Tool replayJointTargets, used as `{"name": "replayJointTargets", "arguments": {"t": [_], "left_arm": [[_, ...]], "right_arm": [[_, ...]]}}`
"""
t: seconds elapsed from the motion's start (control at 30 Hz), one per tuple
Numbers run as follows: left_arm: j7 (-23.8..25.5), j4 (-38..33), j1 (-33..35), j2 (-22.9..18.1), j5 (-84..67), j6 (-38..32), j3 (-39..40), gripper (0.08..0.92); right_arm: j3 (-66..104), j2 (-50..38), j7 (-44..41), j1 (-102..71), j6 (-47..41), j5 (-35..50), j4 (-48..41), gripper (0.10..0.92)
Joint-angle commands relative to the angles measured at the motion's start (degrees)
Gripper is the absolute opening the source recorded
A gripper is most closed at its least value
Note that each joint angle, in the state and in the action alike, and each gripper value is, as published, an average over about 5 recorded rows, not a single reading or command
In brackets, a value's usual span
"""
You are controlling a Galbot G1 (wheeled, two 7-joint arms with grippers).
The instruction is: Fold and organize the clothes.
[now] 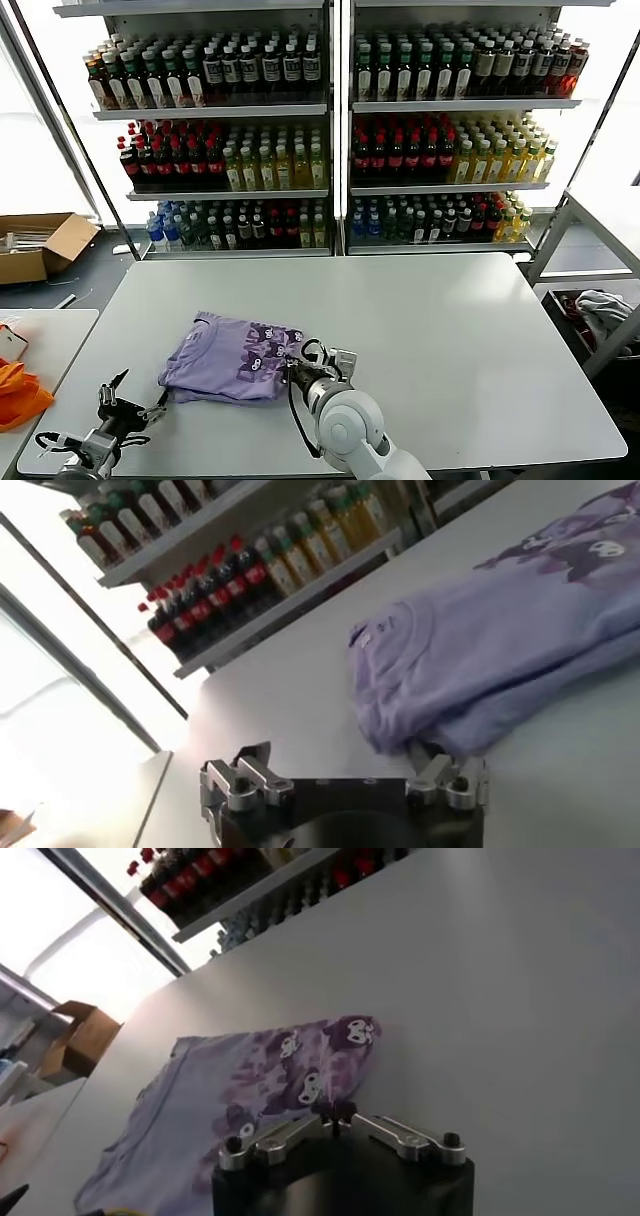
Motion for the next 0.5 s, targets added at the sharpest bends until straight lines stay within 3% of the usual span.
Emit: {"name": "replayJointTargets", "arguments": {"t": [0.03,0.27,0.5], "left_arm": [[-0.3,-2.69,-0.17,2.15,-5.97,0.88,-5.04,0.823],[-1.65,-5.97,-2.03,1.43,-10.2,3.66,-2.93,0.822],[-7.13,-13.08,-3.19,0.39,-36.1,11.13,-7.34,0.823]], "right_arm": [[1.99,-3.85,-0.54,-0.72,0.06,1.06,2.97,0.108],[1.56,-3.82,-1.18,-1.21,0.0,0.55,3.99,0.108],[4.12,-10.02,-1.67,0.35,-0.05,3.23,6.83,0.108]]}}
